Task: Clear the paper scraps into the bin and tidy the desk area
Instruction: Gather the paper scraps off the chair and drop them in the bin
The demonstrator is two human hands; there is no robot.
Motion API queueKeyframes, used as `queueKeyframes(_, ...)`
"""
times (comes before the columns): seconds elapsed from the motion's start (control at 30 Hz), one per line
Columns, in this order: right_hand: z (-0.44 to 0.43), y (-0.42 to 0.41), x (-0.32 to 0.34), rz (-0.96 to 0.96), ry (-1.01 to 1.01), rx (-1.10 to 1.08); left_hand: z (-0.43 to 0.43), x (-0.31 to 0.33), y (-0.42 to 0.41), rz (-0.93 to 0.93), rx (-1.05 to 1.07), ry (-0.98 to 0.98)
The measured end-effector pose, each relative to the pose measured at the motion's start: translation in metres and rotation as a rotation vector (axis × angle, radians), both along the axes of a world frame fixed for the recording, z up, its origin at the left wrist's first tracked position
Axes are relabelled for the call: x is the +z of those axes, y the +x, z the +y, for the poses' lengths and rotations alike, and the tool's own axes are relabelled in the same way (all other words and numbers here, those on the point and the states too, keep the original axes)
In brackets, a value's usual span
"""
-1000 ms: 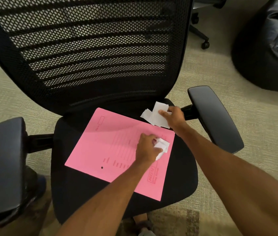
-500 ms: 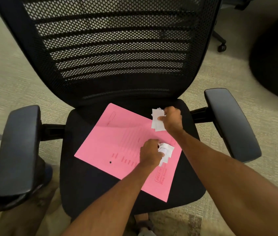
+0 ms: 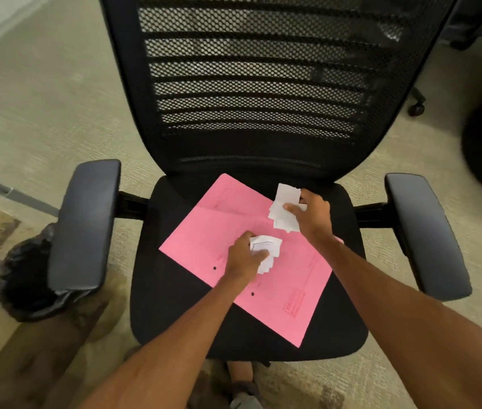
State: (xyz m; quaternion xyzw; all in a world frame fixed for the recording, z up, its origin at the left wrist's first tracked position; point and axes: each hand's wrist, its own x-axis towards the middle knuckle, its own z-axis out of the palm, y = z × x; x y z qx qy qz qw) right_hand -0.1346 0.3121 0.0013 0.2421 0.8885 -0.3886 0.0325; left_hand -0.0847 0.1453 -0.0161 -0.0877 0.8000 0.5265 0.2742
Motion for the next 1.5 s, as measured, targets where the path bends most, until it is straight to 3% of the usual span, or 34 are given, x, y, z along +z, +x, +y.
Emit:
queueKeyframes(0.37,-0.125,0.037,-0.012,-0.088,-0.242,0.184,-0.123,0.008,0.031,-0.028,0.391,-0.076)
queueKeyframes(0.93,-0.303,0.107,-0.009,-0.223,-0.243,0.513,-0.289,0.005,0.142,-0.217,0.905,-0.14)
queueKeyframes(1.2,-0.417,0.123,-0.025,-0.31,-0.266,0.716,-0.382,-0.013,0.166,-0.225,1.04,-0.285)
queueKeyframes(1.5,-0.524,0.096,-0.088,-0.343,-0.266,0.621,-0.481,-0.068,0.147,-0.181,1.064,-0.278)
